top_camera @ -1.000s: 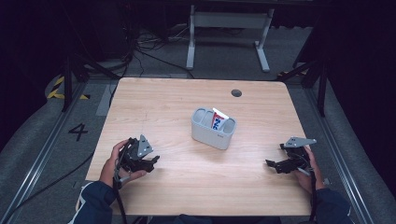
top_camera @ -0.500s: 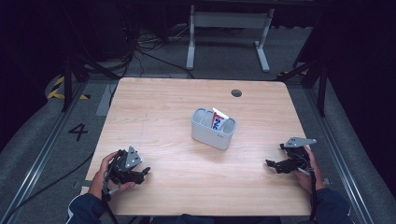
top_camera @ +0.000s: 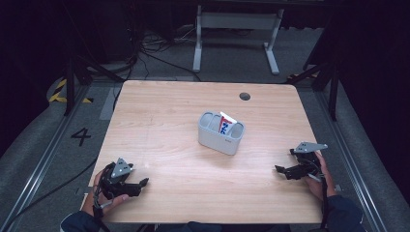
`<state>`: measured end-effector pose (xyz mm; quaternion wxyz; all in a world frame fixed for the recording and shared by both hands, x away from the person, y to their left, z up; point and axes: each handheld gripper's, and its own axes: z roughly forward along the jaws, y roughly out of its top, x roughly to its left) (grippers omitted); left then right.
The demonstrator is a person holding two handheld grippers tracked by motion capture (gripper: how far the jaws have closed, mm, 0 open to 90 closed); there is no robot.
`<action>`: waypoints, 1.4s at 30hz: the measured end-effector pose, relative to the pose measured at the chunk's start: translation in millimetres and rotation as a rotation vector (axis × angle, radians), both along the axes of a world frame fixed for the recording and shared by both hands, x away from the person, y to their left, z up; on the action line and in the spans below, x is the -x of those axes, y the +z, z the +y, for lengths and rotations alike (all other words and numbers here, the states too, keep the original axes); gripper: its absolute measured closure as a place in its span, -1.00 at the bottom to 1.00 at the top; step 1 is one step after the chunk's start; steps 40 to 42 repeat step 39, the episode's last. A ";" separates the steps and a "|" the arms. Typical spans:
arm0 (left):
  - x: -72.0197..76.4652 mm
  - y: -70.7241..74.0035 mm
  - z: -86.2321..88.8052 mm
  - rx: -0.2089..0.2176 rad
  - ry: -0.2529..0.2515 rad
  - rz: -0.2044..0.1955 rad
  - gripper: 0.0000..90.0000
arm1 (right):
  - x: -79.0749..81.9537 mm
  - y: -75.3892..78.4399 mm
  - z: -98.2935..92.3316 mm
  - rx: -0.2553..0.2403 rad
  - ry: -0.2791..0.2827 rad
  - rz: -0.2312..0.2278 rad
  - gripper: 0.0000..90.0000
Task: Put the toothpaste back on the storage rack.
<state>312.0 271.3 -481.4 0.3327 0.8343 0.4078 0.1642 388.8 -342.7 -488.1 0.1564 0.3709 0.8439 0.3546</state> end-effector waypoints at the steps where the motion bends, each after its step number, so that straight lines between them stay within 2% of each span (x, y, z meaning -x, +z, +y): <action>1: 0.0 -0.3 1.7 0.003 0.014 -0.003 -0.60 | 0.0 0.0 0.0 0.000 0.000 0.000 -0.97; 9: 1.3 -0.5 1.6 0.011 0.021 0.005 -0.61 | 0.1 -0.1 0.1 -0.001 -0.001 -0.001 -0.97; 42: -1.8 -0.5 2.6 -0.001 0.021 0.010 -0.70 | 0.0 -0.1 0.0 -0.001 -0.001 0.000 -0.97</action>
